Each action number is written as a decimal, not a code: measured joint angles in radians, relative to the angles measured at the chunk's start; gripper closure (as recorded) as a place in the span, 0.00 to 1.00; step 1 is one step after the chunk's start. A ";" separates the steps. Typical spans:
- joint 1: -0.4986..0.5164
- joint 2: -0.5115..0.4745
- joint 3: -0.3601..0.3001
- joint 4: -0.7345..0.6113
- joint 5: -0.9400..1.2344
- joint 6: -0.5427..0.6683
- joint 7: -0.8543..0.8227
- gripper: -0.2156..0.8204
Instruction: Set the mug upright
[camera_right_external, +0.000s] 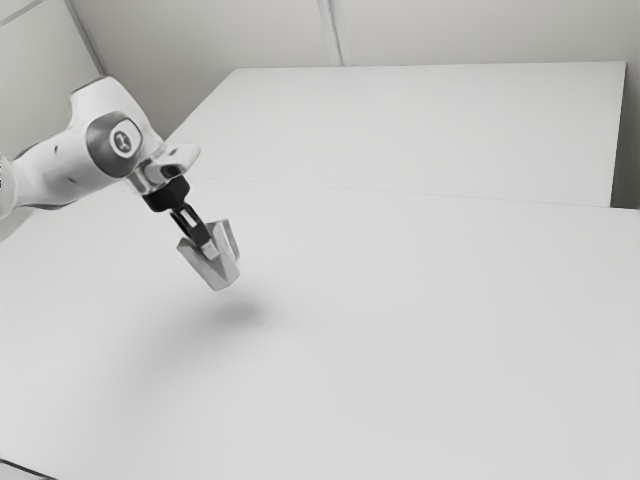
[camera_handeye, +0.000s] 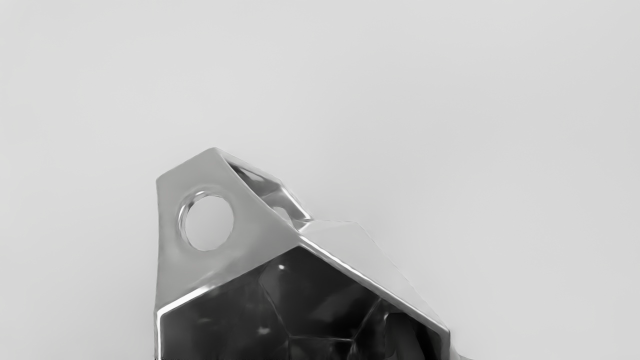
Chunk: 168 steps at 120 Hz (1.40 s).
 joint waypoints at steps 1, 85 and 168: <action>-0.001 0.001 -0.001 0.001 0.011 0.003 -0.008 0.97; -0.043 0.086 -0.009 -0.143 0.236 0.291 -0.500 0.93; -0.071 0.072 -0.015 0.192 0.212 0.084 -0.654 0.24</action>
